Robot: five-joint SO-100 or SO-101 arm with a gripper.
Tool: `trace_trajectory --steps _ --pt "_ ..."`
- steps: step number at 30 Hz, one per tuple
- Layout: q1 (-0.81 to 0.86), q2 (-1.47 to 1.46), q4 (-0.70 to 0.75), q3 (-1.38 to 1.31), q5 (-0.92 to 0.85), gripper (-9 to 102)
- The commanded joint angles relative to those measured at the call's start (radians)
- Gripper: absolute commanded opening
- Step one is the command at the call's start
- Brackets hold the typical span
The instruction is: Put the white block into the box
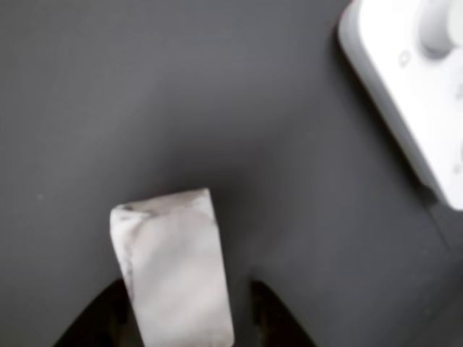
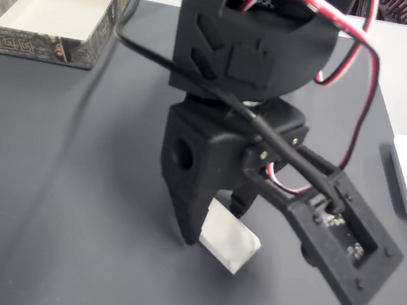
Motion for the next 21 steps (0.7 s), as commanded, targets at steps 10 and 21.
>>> trace_trajectory --steps 10,21 --pt "-0.029 0.002 0.002 -0.077 -0.014 19" --pt "-0.038 -0.015 0.005 -0.084 -0.018 8"
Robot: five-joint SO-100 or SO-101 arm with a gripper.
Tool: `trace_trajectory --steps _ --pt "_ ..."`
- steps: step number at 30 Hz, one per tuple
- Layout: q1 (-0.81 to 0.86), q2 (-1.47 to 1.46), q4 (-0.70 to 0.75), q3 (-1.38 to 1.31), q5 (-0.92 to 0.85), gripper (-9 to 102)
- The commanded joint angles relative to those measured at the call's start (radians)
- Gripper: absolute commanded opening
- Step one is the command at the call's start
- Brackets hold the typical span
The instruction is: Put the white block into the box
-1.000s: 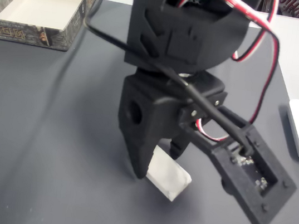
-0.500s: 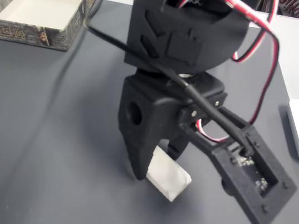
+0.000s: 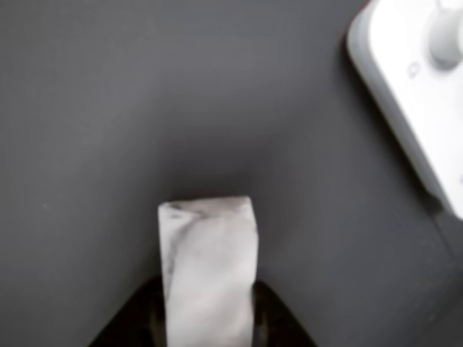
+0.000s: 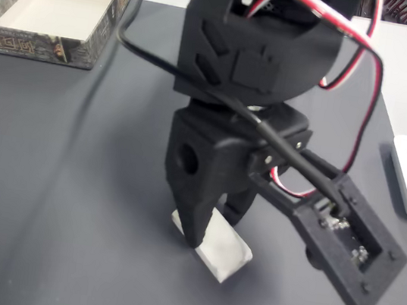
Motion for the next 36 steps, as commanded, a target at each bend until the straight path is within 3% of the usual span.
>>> trace_trajectory --steps 1,6,24,36 --pt "-0.031 0.003 0.003 -0.064 -0.015 5" --pt "-0.038 -0.002 0.005 -0.064 -0.028 -2" --pt "-0.051 0.014 0.021 -0.067 -0.025 -2" --pt "-0.052 0.36 0.023 0.27 0.012 -2"
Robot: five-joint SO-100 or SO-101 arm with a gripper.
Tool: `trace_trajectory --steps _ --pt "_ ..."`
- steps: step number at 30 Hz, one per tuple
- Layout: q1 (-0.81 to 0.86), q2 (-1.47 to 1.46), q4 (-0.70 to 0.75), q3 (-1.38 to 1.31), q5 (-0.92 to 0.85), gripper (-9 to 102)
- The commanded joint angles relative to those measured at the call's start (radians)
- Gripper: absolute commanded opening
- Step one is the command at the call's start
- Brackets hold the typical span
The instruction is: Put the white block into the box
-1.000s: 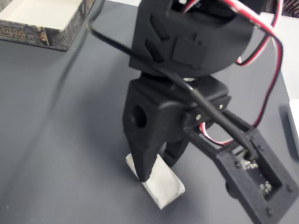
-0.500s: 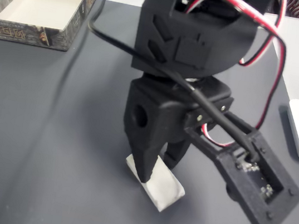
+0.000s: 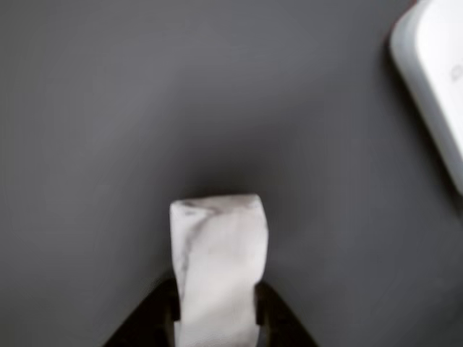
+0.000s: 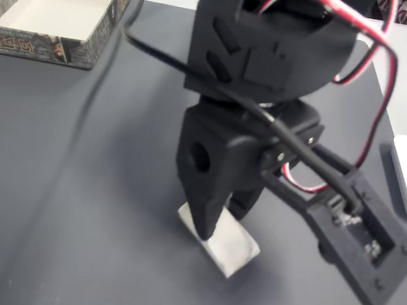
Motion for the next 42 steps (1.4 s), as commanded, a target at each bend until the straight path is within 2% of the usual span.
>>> trace_trajectory --steps 1,5,17,23,28,42 --pt "-0.029 0.227 0.003 0.083 0.006 -2" --pt "-0.02 0.324 0.003 0.199 -0.014 -2" --pt "0.046 0.658 -0.008 0.653 -0.236 -2" --pt "0.083 0.719 -0.003 0.713 -0.314 -2" --pt "0.137 0.788 -0.002 0.738 -0.314 -2" --pt "0.42 1.163 -0.066 1.154 -0.202 -2"
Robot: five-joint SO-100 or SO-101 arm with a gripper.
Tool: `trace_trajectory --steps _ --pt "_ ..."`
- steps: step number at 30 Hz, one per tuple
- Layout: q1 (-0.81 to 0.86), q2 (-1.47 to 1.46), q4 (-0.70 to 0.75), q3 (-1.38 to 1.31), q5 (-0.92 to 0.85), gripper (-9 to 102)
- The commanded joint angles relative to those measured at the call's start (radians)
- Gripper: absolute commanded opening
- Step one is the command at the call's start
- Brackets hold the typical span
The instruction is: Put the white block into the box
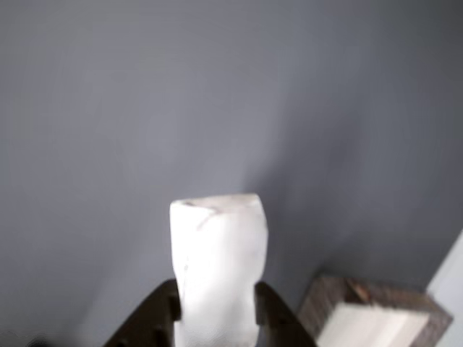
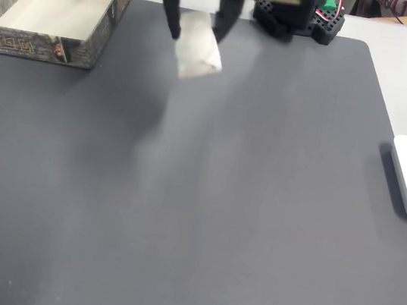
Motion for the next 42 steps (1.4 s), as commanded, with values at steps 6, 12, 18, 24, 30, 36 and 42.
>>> trace_trajectory --steps 6,12,18,24,30,36,42 --pt "0.252 0.166 -0.06 0.066 0.127 -2" --pt "0.425 0.153 -0.135 0.083 0.285 -2" --pt "0.577 0.112 -0.209 0.097 0.416 -2" --pt "0.695 0.048 -0.27 0.094 0.509 -2" --pt "0.752 -0.057 -0.331 0.089 0.581 -2" --pt "0.779 -0.17 -0.357 0.026 0.618 -2" --pt "0.781 -0.261 -0.362 -0.051 0.62 -2"
